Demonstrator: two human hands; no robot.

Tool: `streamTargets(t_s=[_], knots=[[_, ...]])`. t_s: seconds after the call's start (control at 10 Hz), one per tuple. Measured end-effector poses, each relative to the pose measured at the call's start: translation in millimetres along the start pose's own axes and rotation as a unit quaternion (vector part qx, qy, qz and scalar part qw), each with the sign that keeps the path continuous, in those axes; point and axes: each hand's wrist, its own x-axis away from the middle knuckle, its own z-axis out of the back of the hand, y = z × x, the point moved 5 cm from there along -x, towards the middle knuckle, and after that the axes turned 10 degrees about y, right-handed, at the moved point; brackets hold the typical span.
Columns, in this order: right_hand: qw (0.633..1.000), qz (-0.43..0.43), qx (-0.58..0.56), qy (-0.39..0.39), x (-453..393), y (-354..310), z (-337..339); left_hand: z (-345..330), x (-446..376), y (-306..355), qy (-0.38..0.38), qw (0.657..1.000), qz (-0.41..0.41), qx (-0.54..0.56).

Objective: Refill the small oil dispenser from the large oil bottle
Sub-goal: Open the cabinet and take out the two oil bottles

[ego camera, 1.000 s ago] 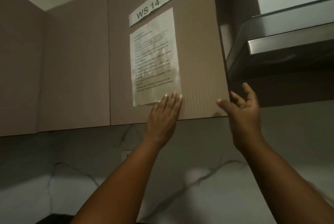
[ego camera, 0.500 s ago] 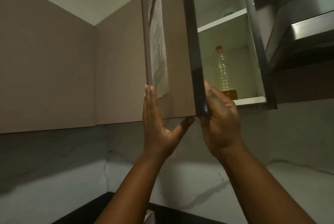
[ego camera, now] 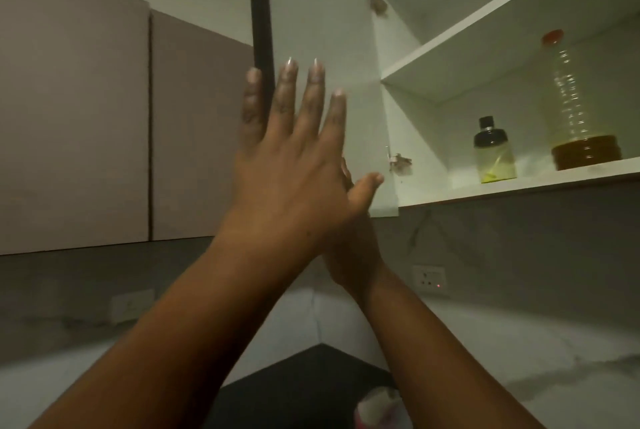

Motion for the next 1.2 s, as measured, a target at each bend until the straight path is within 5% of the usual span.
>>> streamTargets(t_s=[0.2, 0.4, 0.6, 0.7, 0.8, 0.9, 1.0, 1.1, 1.2], knots=[[0.956, 0.195, 0.219, 0.029, -9, 10, -48, -49, 19, -57, -0.063, 0.994, 0.008, -0.093], [0.928, 0.198, 0.314, -0.020, -32, 57, -75, -106, 30, -80, -0.130, 0.988, 0.068, -0.052], [0.895, 0.209, 0.394, -0.006, -60, 87, -26, -172, 23, -50, -0.133, 0.983, 0.102, 0.076], [0.860, 0.188, 0.475, 0.002, -77, 98, 23, -203, 12, -12, -0.150, 0.971, 0.121, 0.144], [0.785, 0.176, 0.594, 0.014, -91, 103, 85, -226, -7, 44, -0.154, 0.950, 0.118, 0.244], [0.679, 0.130, 0.722, 0.033, -105, 94, 158, -233, -32, 110, -0.145, 0.916, 0.089, 0.364], [0.582, 0.098, 0.805, 0.058, -103, 64, 220, -235, -55, 178, -0.133, 0.841, 0.068, 0.519], [0.560, 0.044, 0.819, 0.115, -96, 30, 265, -243, -74, 232, -0.136, 0.751, 0.056, 0.644], [0.531, 0.032, 0.827, 0.184, -106, -1, 301, -264, -92, 263, -0.139, 0.723, 0.066, 0.673]])
